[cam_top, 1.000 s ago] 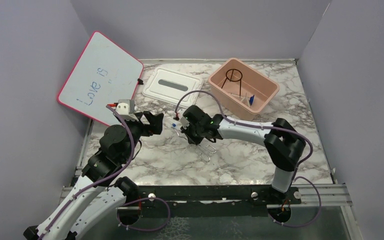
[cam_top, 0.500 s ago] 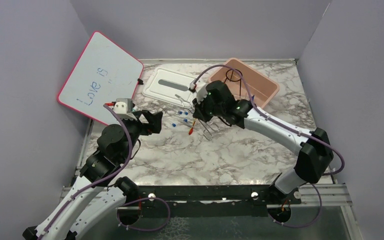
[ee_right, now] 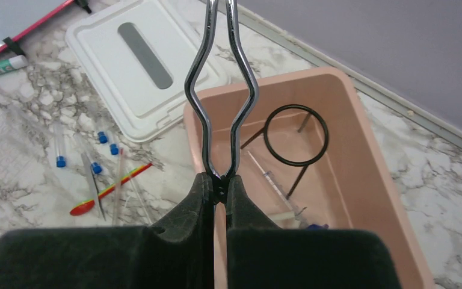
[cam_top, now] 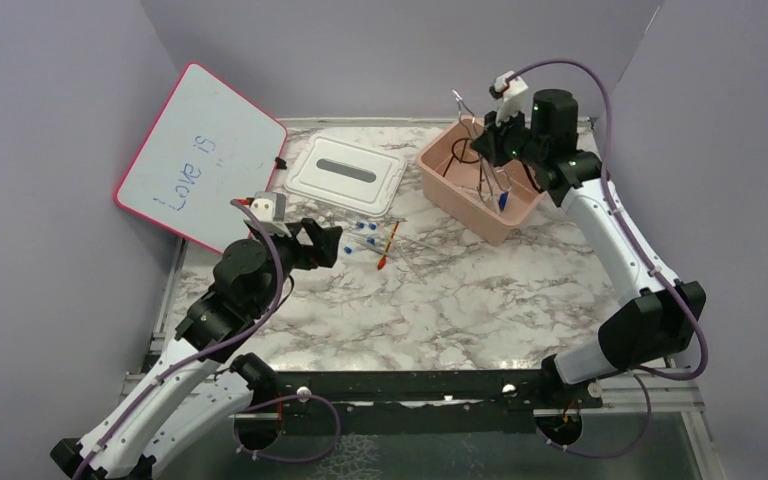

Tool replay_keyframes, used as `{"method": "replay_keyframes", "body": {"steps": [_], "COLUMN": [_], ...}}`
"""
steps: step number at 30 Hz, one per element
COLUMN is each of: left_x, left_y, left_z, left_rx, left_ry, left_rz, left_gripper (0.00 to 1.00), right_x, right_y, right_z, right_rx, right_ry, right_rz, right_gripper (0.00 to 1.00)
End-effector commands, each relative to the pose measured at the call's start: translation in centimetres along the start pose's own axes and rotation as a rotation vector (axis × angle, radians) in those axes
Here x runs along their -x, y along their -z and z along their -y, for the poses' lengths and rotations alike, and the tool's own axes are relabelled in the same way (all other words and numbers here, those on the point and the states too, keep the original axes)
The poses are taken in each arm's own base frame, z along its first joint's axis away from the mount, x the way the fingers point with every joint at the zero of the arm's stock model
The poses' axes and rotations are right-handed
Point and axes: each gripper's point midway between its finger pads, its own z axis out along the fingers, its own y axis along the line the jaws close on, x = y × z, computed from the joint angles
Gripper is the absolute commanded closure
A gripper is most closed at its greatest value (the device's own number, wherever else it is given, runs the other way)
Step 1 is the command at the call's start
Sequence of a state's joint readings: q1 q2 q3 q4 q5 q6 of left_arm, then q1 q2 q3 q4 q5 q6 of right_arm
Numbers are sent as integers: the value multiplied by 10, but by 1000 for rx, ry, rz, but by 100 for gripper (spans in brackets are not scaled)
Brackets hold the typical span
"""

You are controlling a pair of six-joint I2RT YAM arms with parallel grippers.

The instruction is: Organize the chemistry lab equipment

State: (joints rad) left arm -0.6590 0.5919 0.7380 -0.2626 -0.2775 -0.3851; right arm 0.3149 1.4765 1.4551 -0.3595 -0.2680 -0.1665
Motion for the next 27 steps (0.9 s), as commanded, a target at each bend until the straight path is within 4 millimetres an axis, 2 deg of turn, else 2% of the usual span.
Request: {"method": "replay_keyframes", "body": {"steps": [1, 8, 15, 22, 27], "left_x": [-10, -22, -30, -37, -40], "left_y": [-7, -12, -17, -24, -26], "left_z": [15, 15, 13, 13, 11], "left_rx": [-74, -76, -65, -56, -46], "left_ry": [22, 10, 8, 7, 5], "left_rz": [-23, -67, -92, -114, -122], "left_gripper": [11, 11, 11, 11, 11], "right_x": [12, -32, -70, -111, -125], "right_y": [7, -23, -44, -58, -67], "right_z": [19, 39, 42, 35, 36], "right_rx": [103, 174, 221, 301, 316], "right_ry": [50, 107, 135, 113, 114], "right_rz": [19, -108, -189, -287, -314], "right_gripper": [99, 99, 99, 99, 99]}}
